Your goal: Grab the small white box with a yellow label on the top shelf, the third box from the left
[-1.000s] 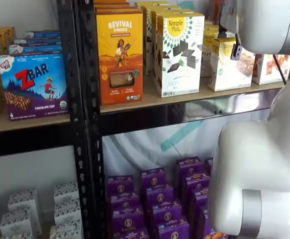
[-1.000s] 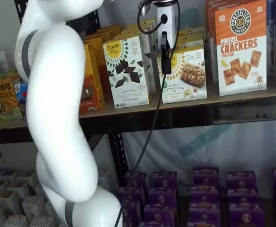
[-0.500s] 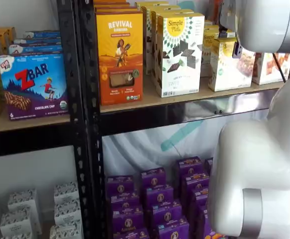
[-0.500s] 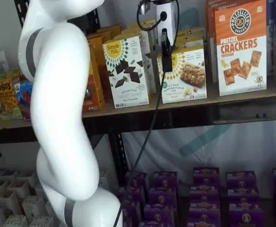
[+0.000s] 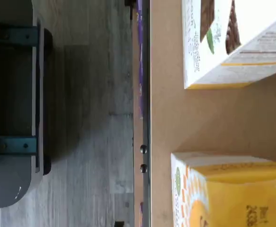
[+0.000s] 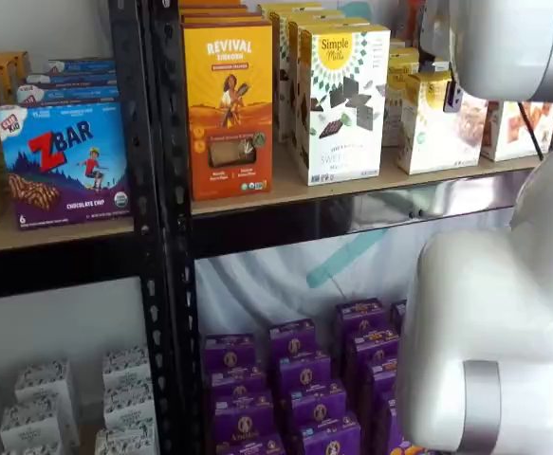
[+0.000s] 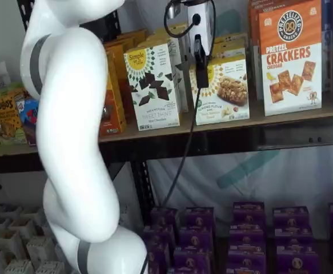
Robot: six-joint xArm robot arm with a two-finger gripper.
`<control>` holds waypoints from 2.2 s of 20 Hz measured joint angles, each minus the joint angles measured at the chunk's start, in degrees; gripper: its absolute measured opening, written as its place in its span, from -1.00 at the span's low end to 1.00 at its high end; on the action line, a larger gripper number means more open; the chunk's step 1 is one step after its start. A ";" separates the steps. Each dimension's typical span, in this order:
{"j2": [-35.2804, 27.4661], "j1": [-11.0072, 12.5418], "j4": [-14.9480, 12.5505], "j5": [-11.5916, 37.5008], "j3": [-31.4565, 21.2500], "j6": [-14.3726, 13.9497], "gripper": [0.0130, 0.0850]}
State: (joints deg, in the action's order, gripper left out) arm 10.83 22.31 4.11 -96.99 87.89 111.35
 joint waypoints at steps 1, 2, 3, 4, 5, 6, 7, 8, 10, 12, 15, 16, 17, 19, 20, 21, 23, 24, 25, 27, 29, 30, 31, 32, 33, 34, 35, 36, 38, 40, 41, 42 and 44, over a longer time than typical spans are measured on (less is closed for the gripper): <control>0.25 -0.04 0.07 0.28 -0.30 -0.04 0.67; 0.37 -0.06 0.09 0.45 -0.45 -0.06 0.56; 0.55 -0.07 0.16 0.66 -0.66 -0.08 0.56; 0.74 -0.10 0.28 0.85 -0.87 -0.11 0.44; 0.83 -0.11 0.34 0.96 -0.98 -0.13 0.44; 0.89 -0.15 0.36 1.02 -1.04 -0.17 0.33; 0.91 -0.21 0.34 1.00 -1.05 -0.23 0.33; 0.91 -0.26 0.34 0.94 -1.03 -0.28 0.33; 0.96 -0.31 0.43 0.99 -1.07 -0.35 0.33; 1.12 -0.31 0.62 1.33 -1.30 -0.36 0.22; 1.17 -0.30 0.77 1.51 -1.38 -0.37 0.11; 1.14 -0.30 0.79 1.49 -1.34 -0.38 0.00; 1.10 -0.30 0.79 1.47 -1.30 -0.39 0.00; 1.04 -0.36 0.77 1.42 -1.23 -0.43 0.00; 1.04 -0.37 0.78 1.45 -1.23 -0.44 0.00; 1.05 -0.37 0.82 1.52 -1.27 -0.44 0.00; 1.08 -0.33 0.98 1.62 -1.34 -0.43 -0.11; 1.08 -0.31 1.04 1.62 -1.34 -0.42 -0.22; 1.09 -0.29 1.10 1.62 -1.35 -0.41 -0.33; 1.12 -0.27 1.18 1.62 -1.37 -0.40 -0.33; 1.11 -0.22 1.30 1.50 -1.32 -0.38 -0.33; 1.09 -0.19 1.35 1.43 -1.27 -0.37 -0.33; 1.04 -0.17 1.40 1.29 -1.18 -0.35 -0.44; 1.03 -0.14 1.42 1.22 -1.14 -0.34 -0.44; 1.02 -0.11 1.44 1.17 -1.12 -0.31 -0.56; 1.00 -0.10 1.42 1.06 -1.05 -0.30 -0.56; 0.92 -0.08 1.37 0.79 -0.89 -0.28 -0.56; 0.84 -0.02 1.34 0.48 -0.71 -0.24 -0.56; 0.79 0.14 1.36 -0.24 -0.40 -0.13 -0.56; 0.84 0.34 1.53 -1.35 -0.06 -0.01 -0.56; 1.00 0.43 1.64 -1.94 0.03 0.02 -0.56; 1.27 0.50 1.74 -2.50 0.02 0.05 -0.56; 1.98 0.60 1.88 -3.62 -0.21 0.07 -0.56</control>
State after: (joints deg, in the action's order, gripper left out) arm 12.80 22.91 5.99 -100.60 87.68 111.41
